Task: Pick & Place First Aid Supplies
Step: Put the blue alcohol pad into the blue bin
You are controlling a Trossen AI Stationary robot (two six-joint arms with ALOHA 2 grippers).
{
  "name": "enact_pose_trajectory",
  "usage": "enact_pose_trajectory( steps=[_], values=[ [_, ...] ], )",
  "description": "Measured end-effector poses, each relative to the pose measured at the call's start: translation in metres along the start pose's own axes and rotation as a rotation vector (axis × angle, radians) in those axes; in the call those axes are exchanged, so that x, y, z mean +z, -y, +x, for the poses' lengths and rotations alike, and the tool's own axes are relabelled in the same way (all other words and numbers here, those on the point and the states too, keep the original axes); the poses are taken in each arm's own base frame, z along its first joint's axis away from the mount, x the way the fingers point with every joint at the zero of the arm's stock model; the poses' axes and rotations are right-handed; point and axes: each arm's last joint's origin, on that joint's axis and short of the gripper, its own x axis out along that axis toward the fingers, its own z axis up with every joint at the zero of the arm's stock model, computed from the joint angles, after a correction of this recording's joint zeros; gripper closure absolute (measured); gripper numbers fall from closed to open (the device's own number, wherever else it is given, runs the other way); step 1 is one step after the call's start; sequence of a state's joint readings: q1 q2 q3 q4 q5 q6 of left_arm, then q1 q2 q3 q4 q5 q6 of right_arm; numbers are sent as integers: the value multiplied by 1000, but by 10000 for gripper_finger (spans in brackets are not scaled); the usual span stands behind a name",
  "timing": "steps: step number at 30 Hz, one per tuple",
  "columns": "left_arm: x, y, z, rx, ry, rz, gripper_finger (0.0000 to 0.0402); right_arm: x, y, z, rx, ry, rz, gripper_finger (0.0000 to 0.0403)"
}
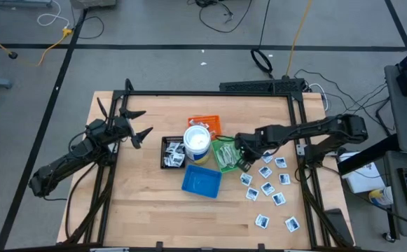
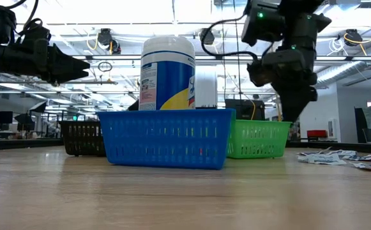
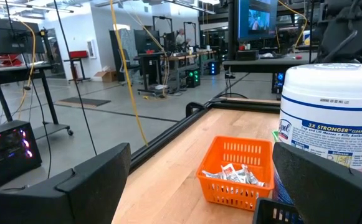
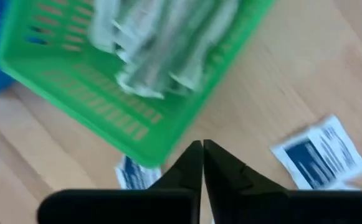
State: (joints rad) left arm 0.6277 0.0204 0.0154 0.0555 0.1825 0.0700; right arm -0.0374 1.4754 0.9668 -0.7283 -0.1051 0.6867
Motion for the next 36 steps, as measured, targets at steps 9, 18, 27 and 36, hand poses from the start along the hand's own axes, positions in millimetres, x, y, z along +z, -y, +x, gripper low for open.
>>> enact_pose_trajectory(
  steps=[9,18,27,36],
  values=[
    [0,0,0,0,0,0,4,7,-8,0,72,80,-28,395],
    [0,0,0,0,0,0,4,5,-10,0,93,60,-26,400],
    [0,0,0,0,0,0,4,-4,-11,-9,-2,44,-31,401],
    [0,0,0,0,0,0,4,-28,-54,-13,196,-30,-165,402]
  ],
)
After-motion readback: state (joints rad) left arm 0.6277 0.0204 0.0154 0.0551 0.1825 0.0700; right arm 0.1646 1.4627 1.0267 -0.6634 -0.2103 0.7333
